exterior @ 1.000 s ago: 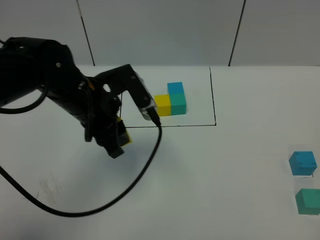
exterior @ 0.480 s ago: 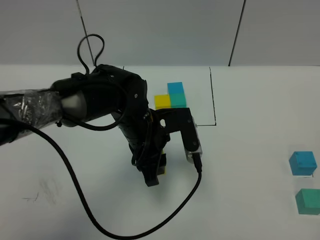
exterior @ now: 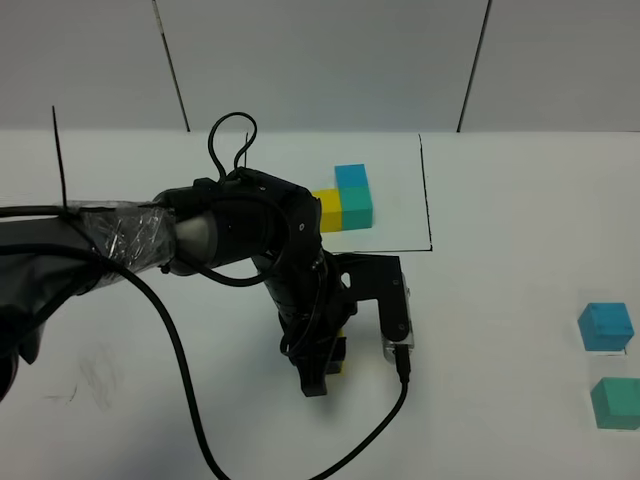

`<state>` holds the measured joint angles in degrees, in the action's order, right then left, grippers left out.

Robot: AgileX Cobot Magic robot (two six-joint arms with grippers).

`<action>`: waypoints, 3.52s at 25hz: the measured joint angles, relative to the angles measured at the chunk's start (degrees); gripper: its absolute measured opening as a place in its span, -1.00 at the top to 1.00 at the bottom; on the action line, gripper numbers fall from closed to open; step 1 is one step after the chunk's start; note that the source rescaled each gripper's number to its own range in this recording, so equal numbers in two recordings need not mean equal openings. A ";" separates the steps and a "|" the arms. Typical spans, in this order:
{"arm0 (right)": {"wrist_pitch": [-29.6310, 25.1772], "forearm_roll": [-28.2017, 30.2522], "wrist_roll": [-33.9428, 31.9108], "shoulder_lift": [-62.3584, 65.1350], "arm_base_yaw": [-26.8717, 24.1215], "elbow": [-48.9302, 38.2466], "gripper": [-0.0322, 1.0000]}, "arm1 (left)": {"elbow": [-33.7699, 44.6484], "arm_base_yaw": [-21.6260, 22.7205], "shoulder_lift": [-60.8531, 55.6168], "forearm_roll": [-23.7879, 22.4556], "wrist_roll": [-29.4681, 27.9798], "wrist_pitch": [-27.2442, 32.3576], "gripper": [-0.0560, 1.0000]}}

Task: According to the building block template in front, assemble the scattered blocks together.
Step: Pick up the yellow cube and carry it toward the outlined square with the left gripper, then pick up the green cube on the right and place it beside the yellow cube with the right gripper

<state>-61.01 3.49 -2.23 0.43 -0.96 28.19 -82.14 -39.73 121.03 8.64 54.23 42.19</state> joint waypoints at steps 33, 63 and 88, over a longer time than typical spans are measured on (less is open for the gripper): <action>0.00 0.00 0.00 0.00 0.00 0.00 0.93 | -0.50 -0.06 -5.88 -1.50 -0.58 4.87 -0.91; 0.00 0.00 0.00 0.00 0.00 0.00 0.92 | -0.50 -0.06 -75.18 -35.96 -45.37 26.23 -0.91; 0.00 0.00 0.00 0.00 0.00 0.00 0.92 | 22.90 29.65 -105.83 -7.70 -34.82 26.27 -0.70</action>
<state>-61.01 3.49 -2.23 0.43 -0.96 28.19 -59.24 -10.08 15.20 0.93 19.41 68.46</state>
